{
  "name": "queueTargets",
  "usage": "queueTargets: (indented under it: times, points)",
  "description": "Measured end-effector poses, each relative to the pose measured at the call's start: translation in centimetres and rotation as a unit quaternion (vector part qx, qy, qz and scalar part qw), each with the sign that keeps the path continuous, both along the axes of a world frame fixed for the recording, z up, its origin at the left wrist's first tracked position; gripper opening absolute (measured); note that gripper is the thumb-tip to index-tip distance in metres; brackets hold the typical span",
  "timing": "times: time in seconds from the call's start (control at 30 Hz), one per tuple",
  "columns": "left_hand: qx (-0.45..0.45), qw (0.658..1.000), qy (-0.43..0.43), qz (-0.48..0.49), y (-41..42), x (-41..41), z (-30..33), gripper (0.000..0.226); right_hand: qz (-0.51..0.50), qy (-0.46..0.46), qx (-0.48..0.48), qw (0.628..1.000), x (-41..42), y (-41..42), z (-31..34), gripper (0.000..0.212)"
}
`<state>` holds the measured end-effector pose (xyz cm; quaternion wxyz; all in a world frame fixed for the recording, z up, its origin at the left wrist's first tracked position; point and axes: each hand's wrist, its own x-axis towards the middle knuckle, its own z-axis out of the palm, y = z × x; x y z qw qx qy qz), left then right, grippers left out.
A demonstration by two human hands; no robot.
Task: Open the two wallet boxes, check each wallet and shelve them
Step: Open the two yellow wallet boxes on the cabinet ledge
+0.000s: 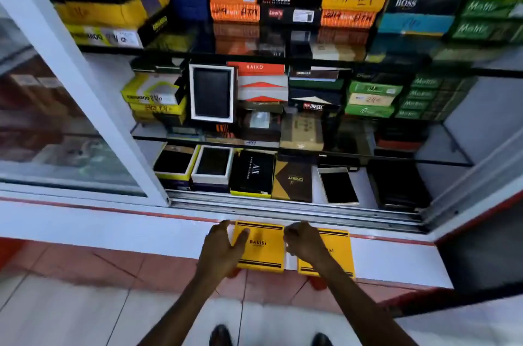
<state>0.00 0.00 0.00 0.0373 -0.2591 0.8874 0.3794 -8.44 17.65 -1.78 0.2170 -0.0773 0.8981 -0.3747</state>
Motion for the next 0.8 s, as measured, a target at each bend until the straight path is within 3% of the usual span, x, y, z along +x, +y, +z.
queueTargets:
  times: [0.13,0.2,0.43,0.6,0.7,0.8]
  points:
    - [0.064,0.995,-0.074,0.018,-0.3,-0.8,-1.7,0.037,-0.018,-0.059,0.06,0.996,0.0,-1.7,-1.3,0.031]
    - [0.078,0.994,-0.068,0.028,-0.4,-1.1,-2.8,0.04,-0.045,-0.102,0.058,0.992,-0.2,-2.4,-1.3,0.029]
    - [0.104,0.993,-0.057,0.022,-0.6,-1.7,-3.0,0.039,-0.21,-0.258,-0.106,0.937,-1.4,-2.2,-2.0,0.038]
    - [0.127,0.991,-0.027,-0.027,0.1,-1.3,-3.2,0.085,-0.214,-0.341,-0.18,0.897,-2.0,-1.9,-1.8,0.047]
    - [0.045,0.998,-0.054,-0.006,1.1,-1.2,-4.1,0.132,-0.211,-0.378,-0.211,0.876,-2.2,-1.6,-1.3,0.049]
    - [-0.036,0.994,-0.102,0.012,2.9,-1.1,-2.9,0.147,-0.212,-0.384,-0.212,0.873,-2.4,-1.2,-1.3,0.053]
